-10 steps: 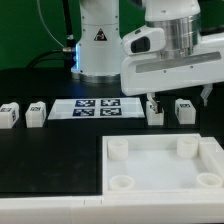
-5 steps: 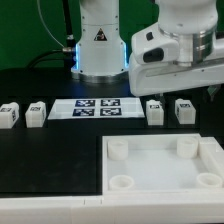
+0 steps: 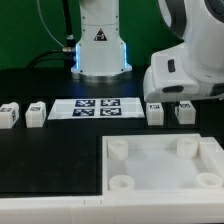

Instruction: Assemble one leg

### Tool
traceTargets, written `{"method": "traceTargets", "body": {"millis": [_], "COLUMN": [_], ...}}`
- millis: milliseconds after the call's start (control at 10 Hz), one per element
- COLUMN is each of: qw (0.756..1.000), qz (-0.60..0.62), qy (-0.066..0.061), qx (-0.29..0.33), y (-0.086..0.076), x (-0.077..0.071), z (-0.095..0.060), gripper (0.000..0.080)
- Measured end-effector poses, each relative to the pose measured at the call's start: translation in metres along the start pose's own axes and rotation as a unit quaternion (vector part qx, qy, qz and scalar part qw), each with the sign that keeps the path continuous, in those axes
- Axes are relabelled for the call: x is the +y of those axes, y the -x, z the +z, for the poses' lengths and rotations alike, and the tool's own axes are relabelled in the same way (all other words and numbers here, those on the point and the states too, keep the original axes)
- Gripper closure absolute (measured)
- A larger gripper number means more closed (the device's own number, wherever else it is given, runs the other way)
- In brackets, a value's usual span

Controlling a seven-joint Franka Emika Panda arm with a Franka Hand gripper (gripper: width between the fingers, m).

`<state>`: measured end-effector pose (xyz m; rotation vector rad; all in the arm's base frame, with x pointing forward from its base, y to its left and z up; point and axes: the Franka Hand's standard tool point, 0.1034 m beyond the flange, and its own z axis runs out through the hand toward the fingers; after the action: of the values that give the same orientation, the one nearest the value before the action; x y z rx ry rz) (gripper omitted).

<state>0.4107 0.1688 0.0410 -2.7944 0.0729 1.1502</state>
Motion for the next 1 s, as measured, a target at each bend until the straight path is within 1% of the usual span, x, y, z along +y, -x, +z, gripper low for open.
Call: {"method": "traceTargets", "body": {"millis": [300,400,500,600,700,1000], "qw": [1.0,1.0,1.0,1.0,1.0,1.0], "qz": [0.0,-0.001,0.002,0.002,0.001,0.002], "qy": [0.001,0.0,0.0,0.001,0.001,0.001], "qx": [-0.001,0.004,0.008,0.013,0.02,0.019], "y": [0.001,-0.002,-0.003,-0.004,-0.005,-0.005], "x": [0.0,0.001,0.008,0.008,0.007,0.008], "z": [0.001,0.003,0.017,0.025,0.028,0.028], "gripper": [0.015,0.015,0.015,0.015,0.015,0.015]}}
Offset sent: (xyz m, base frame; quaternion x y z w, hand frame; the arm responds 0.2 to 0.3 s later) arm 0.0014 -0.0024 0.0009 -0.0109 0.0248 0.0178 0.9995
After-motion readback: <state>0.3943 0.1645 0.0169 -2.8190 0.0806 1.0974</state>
